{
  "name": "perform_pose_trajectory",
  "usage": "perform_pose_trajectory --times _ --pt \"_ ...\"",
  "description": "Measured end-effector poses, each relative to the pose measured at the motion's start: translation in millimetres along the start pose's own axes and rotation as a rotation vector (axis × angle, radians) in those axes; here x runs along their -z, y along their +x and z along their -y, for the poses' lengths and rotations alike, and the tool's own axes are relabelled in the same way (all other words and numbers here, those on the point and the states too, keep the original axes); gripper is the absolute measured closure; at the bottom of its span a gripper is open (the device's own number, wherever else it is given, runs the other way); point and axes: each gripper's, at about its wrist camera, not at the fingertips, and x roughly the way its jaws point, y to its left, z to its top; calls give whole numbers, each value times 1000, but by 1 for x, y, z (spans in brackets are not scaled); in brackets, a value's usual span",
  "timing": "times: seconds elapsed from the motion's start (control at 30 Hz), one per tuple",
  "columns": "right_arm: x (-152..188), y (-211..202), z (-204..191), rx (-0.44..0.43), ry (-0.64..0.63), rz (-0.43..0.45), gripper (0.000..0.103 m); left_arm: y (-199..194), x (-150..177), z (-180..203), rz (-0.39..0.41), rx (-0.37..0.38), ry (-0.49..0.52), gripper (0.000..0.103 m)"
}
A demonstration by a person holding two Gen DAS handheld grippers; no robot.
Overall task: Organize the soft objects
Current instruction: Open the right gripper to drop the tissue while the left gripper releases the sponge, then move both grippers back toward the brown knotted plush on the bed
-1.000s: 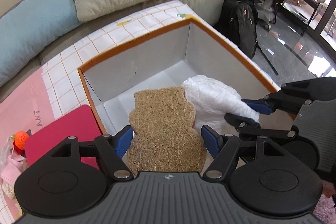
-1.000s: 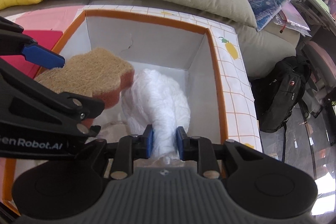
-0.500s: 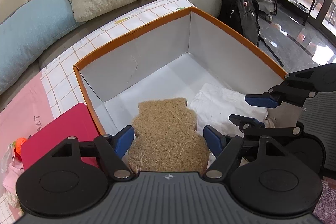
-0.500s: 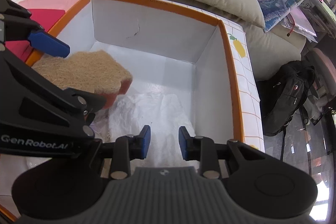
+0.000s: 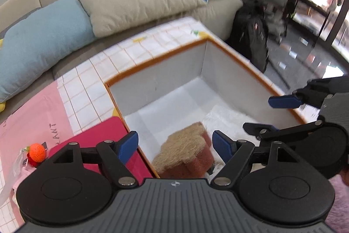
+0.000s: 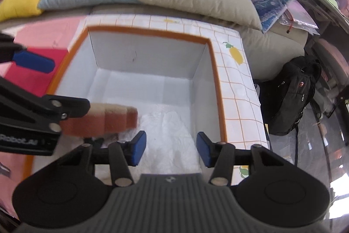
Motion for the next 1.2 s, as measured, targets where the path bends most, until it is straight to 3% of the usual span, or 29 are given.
perform_pose_trajectory --times 0.3,0.53,0.9,1.2 --pt "4 -49 -15 10 103 106 39 -64 13 -16 184 19 -36 13" --pt "22 -72 -54 -1 170 179 37 -97 48 -29 243 -4 -54 13" --pt "51 -81 -126 -94 158 166 37 -123 121 -74 211 -82 -185 15" --pt "49 -82 -196 -194 -35 190 37 -133 179 -120 131 -175 -305 15"
